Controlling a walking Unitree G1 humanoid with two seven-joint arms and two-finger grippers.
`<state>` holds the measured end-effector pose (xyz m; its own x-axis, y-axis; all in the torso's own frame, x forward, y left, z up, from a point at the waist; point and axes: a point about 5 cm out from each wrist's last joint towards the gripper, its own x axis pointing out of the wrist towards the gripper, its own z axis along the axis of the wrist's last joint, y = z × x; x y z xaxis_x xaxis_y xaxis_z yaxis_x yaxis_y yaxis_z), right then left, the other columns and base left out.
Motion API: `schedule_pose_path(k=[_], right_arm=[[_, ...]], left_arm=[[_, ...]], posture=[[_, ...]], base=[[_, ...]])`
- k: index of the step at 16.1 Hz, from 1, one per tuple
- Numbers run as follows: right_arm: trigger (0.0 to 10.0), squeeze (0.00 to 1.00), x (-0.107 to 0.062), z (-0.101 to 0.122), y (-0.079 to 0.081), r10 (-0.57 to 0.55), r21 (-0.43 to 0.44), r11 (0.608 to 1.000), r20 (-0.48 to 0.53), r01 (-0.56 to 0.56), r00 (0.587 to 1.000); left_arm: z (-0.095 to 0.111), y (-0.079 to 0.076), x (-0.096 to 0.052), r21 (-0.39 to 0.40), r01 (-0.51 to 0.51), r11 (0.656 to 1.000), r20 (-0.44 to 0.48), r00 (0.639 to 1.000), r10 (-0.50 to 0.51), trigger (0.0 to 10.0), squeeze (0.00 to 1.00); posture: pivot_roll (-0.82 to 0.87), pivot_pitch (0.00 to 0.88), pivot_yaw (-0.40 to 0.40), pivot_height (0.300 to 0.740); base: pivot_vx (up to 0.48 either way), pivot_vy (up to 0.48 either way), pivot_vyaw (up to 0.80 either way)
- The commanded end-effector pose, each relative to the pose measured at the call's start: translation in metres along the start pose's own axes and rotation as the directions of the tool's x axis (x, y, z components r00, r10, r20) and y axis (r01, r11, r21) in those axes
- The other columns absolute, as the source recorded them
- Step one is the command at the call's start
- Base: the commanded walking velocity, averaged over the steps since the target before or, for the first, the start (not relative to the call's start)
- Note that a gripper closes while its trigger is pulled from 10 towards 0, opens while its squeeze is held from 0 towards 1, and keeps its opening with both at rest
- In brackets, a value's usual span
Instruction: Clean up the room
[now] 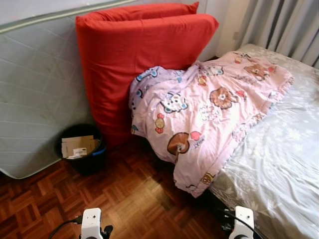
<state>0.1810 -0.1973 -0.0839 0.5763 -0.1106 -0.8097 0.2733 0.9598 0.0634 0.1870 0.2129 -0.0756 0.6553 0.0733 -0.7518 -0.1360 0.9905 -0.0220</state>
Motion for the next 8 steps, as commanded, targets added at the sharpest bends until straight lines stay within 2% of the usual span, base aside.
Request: schedule_pose_path(k=[1, 3, 8], right_arm=[[10.0, 0.0, 0.0, 0.0, -0.004, -0.016, 0.033, 0.999, 0.002, 0.016, 1.0], [10.0, 0.0, -0.001, -0.004, -0.01, -0.034, 0.071, 0.997, -0.018, 0.035, 0.999], [10.0, 0.0, -0.002, -0.011, -0.005, -0.006, 0.048, 0.999, -0.038, 0.008, 0.999]], left_arm=[[-0.007, 0.004, -0.002, -0.02, -0.018, 1.0, -0.035, 0.999, 0.017, 10.0, 0.0], [-0.009, 0.009, -0.002, -0.046, -0.049, 0.998, -0.054, 0.997, 0.047, 10.0, 0.0], [-0.012, 0.008, -0.003, -0.047, -0.049, 0.998, -0.072, 0.996, 0.046, 10.0, 0.0]], posture=[[0.04, 0.019, -0.033, 0.74], [0.04, 0.015, -0.026, 0.74], [0.03, 0.006, -0.021, 0.74]], base=[[0.0, 0.0, 0.0], [0.0, 0.0, 0.0], [0.0, 0.0, 0.0]])
